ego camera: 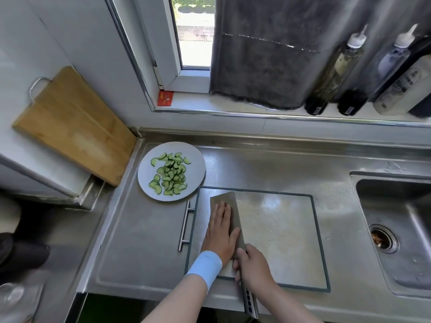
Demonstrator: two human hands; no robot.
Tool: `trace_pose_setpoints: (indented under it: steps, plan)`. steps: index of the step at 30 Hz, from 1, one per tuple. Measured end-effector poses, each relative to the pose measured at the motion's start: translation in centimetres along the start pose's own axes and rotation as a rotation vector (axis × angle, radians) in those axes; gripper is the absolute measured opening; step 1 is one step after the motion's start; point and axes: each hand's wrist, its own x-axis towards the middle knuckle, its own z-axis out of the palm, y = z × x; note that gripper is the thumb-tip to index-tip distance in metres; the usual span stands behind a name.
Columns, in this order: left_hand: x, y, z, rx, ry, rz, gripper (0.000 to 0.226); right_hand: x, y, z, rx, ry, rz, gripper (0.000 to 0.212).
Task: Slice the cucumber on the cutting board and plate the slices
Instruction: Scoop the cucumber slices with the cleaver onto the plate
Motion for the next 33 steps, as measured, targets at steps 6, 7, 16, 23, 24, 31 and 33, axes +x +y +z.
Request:
trace_pose_setpoints:
  steps: [6, 7, 16, 23, 24, 31, 33]
  plan:
    - [3.7, -1.4, -5.0, -0.001, 0.132, 0.127, 0.064, 2.0, -5.2, 1.7, 0.093, 0.040, -0.036, 0.026]
    - [4.6, -1.9, -6.2, 0.002, 0.153, 0.137, 0.064, 2.5, -6.5, 2.1, 0.088, 0.039, -0.051, 0.026]
    - [11.5, -9.1, -14.6, 0.089, 0.201, 0.076, 0.051, 8.0, -16.3, 7.5, 0.087, 0.038, -0.068, 0.025]
    - [13.3, -15.1, -17.4, 0.165, 0.149, -0.085, 0.051, 11.2, -18.7, 8.7, 0.001, 0.092, -0.039, 0.026]
    - [13.2, -15.1, -17.5, 0.151, 0.165, -0.021, 0.052, 11.6, -18.7, 8.8, -0.006, 0.090, -0.034, 0.026]
    - [12.6, -16.0, -16.3, 0.364, 0.061, 0.121, 0.053, 12.4, -19.1, 9.5, -0.019, 0.106, -0.040, 0.024]
    - [12.4, -17.3, -16.3, 0.388, -0.014, -0.006, 0.054, 12.4, -19.3, 9.2, -0.028, 0.117, -0.029, 0.023]
